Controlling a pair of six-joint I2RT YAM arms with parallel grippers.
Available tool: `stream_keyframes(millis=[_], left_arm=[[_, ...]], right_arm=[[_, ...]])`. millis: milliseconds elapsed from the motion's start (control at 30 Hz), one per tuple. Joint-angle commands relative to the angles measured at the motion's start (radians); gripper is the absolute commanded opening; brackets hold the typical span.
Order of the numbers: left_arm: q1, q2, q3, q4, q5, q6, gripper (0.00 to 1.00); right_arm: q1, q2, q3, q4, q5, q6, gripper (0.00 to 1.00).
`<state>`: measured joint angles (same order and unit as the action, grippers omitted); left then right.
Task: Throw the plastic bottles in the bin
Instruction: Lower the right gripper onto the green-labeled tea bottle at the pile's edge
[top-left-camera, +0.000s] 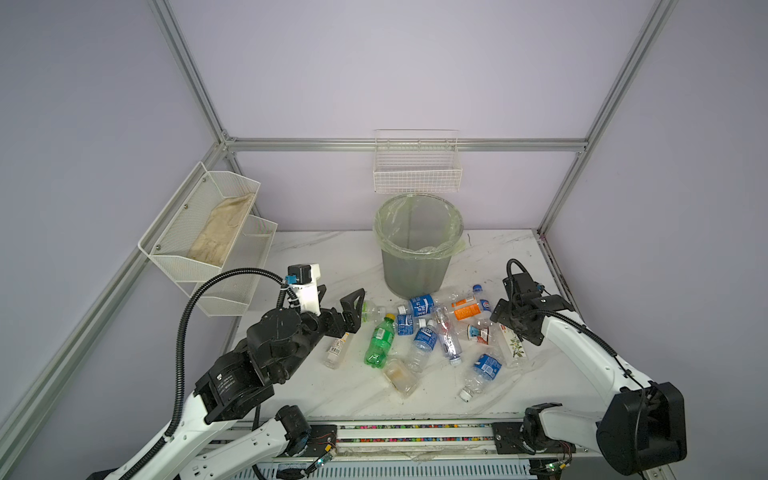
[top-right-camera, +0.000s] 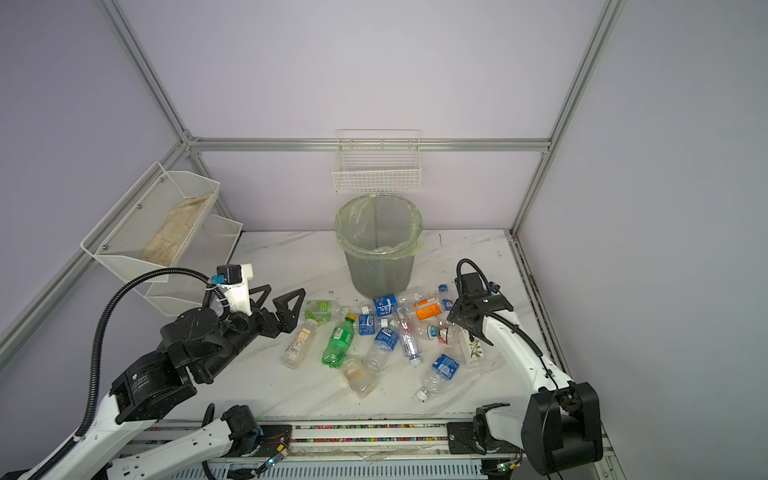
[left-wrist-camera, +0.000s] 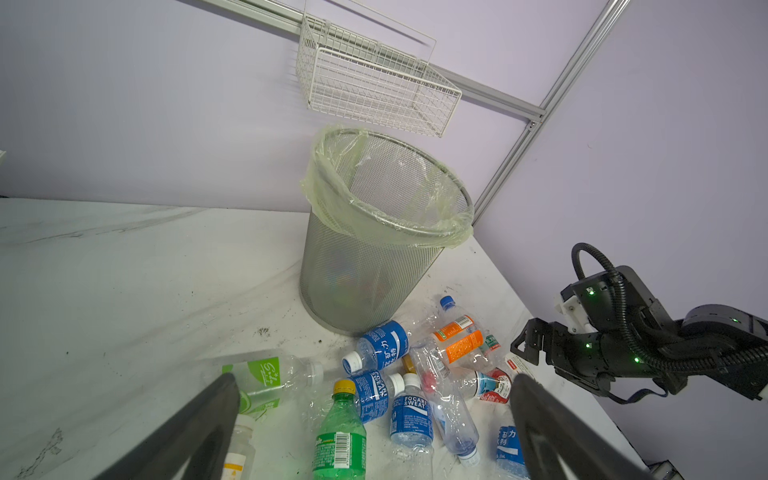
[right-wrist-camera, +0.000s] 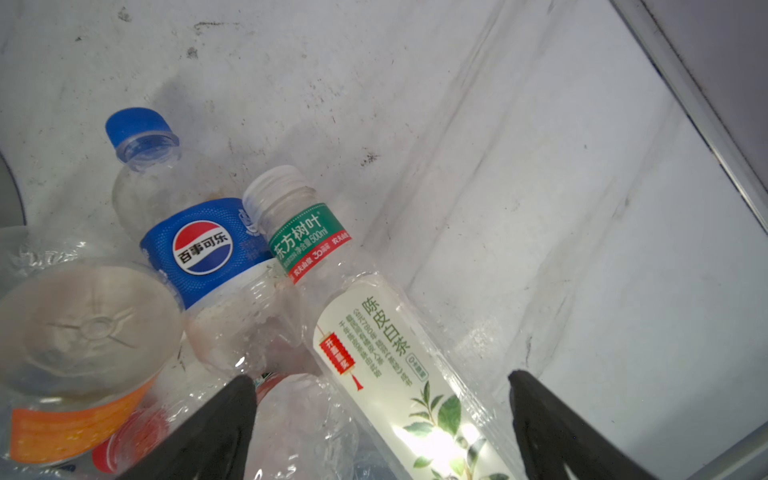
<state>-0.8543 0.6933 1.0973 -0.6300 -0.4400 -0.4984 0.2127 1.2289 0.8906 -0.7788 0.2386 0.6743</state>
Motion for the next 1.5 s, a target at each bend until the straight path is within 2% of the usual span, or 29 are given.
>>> stream_keyframes(millis=[0, 200, 1000, 1467], left_arm=[[-0.005, -0.008, -0.037, 0.011, -0.021, -0.015, 1.0], [-0.004, 0.003, -0.038, 0.019, -0.026, -0.022, 1.0], [-0.005, 0.0, -0.052, 0.015, -0.042, -0.031, 1.0], [-0.005, -0.013, -0.05, -0.004, -0.064, -0.031, 1.0]], right_arm=[[-0.005, -0.023, -0.05, 0.025, -0.027, 0.039, 0.97], [-0.005, -0.015, -0.06, 0.02, -0.013, 0.082, 0.97], [-0.005, 0.073, -0.159, 0.162, -0.013, 0.076, 0.94], [-0.004, 0.2, -0.133, 0.228, -0.005, 0.068, 0.93]])
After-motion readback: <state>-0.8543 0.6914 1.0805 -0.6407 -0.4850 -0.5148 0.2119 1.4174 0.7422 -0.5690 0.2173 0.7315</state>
